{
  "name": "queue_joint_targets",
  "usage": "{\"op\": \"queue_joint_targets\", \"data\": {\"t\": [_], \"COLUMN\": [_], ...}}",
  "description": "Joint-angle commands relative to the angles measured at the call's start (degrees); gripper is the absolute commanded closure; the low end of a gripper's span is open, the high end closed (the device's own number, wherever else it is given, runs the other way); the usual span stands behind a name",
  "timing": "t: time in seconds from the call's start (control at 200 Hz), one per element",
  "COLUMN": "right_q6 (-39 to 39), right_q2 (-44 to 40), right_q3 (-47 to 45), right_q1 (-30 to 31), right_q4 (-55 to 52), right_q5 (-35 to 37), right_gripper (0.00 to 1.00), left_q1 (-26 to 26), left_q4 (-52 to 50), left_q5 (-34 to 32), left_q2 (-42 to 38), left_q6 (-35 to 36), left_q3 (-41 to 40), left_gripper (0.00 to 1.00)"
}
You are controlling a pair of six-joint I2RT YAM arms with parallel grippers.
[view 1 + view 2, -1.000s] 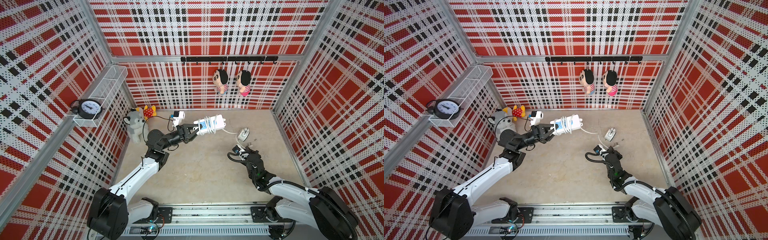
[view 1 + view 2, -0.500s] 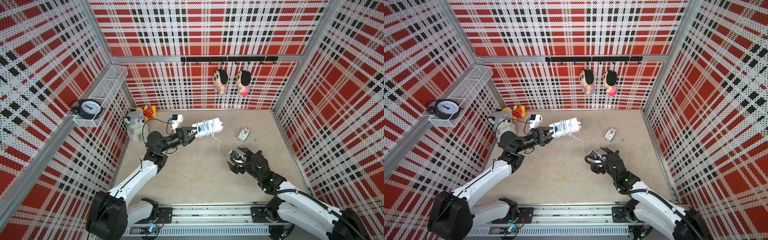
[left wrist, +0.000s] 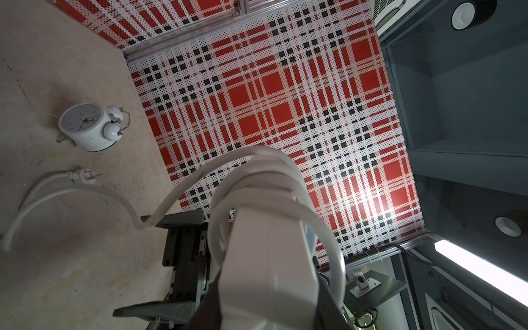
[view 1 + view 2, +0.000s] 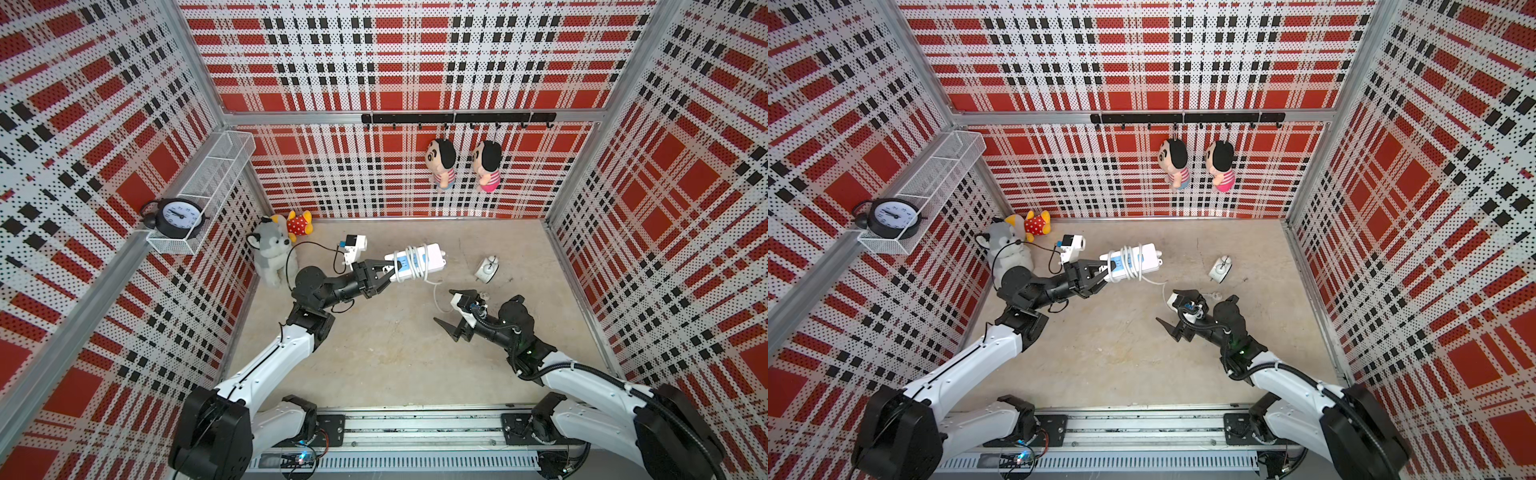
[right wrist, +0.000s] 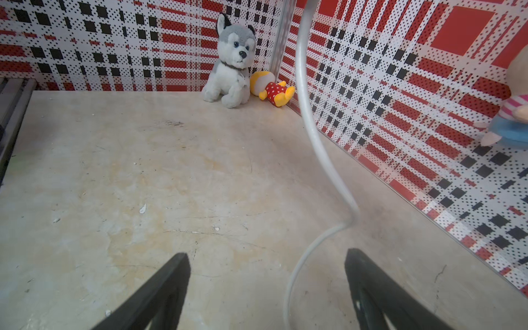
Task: Unwrap the cord wrapped around the power strip
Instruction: Unwrap the power cord from the power strip.
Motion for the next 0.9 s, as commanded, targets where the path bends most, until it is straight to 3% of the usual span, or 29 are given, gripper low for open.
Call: {"op": "queue_joint_targets", "data": {"t": [0.0,0.12,0.336,0.701,0.897], "right_q6": [-0.69,-1.54,-6.30,-5.78,-4.53], "right_q2": [3.66,5.44,9.12,12.22,11.04], "right_q3": [2.86,3.55,7.63,9.72,14.09], "right_q1": [-1.26,-3.99,-4.77,-4.77,-5.92], "right_q4": [12.40,16.82,12.51,16.12,16.46], "right_q5": [-2.59,-4.96,-9.16,-8.17,-5.95], "right_gripper": [0.17,0.21,0.39,1.00,1.00], "left_q1": [-0.56,-0.74,-2.29,-2.93,-2.78], "left_q4": [2.44,1.69,1.37,-0.03,-0.79], "left_q5": [0.61,0.29,-0.99,-0.79,-2.13], "left_q2": [-2.51,-3.56,-4.85,-5.77,-8.48], "left_q6": [1.37,1.42,1.85,2.58,3.27], "left_q3": [0.67,0.09,-1.09,-1.66,-5.99], "left_gripper": [1.00,1.00,1.00,1.00,1.00]}}
